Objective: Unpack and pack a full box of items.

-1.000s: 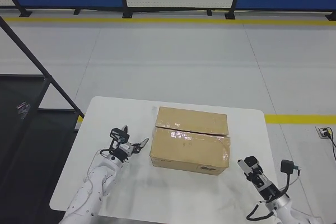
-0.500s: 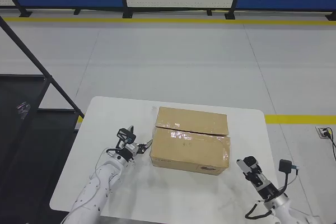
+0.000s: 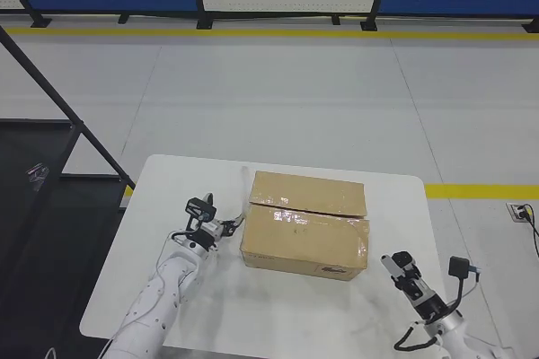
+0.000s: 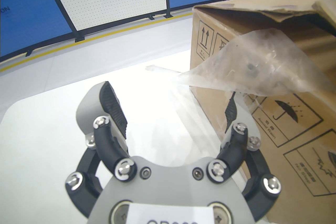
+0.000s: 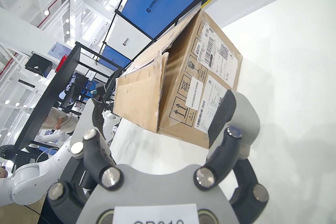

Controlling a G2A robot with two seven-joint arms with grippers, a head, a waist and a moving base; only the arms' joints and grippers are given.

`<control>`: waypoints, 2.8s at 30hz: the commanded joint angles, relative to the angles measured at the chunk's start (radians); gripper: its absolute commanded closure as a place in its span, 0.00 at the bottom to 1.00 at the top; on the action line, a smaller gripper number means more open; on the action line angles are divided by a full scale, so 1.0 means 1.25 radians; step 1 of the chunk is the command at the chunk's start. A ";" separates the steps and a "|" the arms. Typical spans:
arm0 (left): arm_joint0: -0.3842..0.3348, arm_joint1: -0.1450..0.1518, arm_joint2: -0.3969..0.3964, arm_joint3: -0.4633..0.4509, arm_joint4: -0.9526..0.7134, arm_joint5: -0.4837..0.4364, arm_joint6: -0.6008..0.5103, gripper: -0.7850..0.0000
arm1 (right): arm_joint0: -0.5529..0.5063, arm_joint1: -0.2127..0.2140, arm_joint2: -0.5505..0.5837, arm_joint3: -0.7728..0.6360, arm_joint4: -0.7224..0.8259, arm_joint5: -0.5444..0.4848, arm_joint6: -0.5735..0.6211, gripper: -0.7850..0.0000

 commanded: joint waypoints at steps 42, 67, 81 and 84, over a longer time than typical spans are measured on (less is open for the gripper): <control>-0.024 -0.028 0.018 0.060 -0.003 0.051 0.022 0.00 | -0.014 0.006 0.017 0.008 0.019 -0.014 0.008 0.00; -0.072 -0.073 0.021 0.153 -0.051 0.274 0.023 0.00 | -0.009 0.009 0.023 0.024 0.026 -0.024 0.008 0.00; -0.062 -0.074 -0.026 0.157 -0.080 0.344 0.154 0.00 | 0.009 0.009 0.017 0.044 0.035 -0.026 0.016 0.00; -0.043 -0.068 -0.039 0.129 -0.071 0.359 0.169 0.00 | 0.014 0.010 0.015 0.049 0.037 -0.027 0.019 0.00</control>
